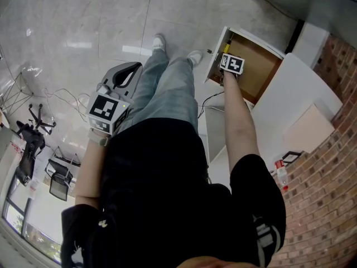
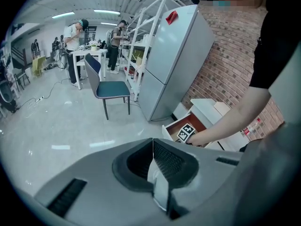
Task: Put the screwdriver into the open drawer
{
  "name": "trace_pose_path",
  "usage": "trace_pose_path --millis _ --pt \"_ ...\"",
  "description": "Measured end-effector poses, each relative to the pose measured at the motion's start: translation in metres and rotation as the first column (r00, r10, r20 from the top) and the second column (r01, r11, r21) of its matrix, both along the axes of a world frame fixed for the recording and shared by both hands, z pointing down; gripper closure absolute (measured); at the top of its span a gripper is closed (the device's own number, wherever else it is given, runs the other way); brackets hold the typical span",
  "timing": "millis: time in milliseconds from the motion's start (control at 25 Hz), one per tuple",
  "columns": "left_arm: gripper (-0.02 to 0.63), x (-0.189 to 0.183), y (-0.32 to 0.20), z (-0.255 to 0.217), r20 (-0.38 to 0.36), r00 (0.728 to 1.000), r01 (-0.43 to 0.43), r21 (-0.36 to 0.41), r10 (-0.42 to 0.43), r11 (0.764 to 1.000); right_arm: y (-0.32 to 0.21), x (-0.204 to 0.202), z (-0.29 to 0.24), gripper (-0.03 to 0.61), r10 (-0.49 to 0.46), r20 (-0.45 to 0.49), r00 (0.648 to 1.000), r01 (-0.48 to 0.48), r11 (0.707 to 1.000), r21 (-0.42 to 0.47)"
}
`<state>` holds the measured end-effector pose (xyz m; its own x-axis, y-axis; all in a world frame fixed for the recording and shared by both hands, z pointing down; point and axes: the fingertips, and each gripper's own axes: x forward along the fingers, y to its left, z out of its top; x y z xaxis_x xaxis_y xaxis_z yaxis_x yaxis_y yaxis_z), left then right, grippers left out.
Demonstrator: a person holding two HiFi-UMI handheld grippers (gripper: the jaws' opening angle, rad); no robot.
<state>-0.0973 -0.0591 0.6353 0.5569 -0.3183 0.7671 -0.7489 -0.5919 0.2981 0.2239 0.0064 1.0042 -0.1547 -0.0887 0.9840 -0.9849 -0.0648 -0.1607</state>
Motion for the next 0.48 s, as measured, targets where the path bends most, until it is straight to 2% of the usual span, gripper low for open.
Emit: trace_pose_path --millis 200,400,480 --pt "0.609 0.007 -0.004 -0.015 -0.037 0.999 0.008 0.032 -0.007 0.999 -0.005 -0.003 -0.028 0.479 -0.009 -0.011 1.000 0.009 0.999 0.049" --pt "0.609 0.011 -0.010 -0.033 -0.062 0.998 0.018 0.071 -0.014 0.997 -0.018 -0.013 -0.071 0.554 -0.036 -0.004 0.999 0.036 0.990 0.133" --pt "0.609 0.013 -0.013 -0.040 -0.069 0.997 0.023 0.087 -0.017 0.996 -0.023 -0.016 -0.089 0.566 -0.045 0.004 0.999 0.044 0.986 0.164"
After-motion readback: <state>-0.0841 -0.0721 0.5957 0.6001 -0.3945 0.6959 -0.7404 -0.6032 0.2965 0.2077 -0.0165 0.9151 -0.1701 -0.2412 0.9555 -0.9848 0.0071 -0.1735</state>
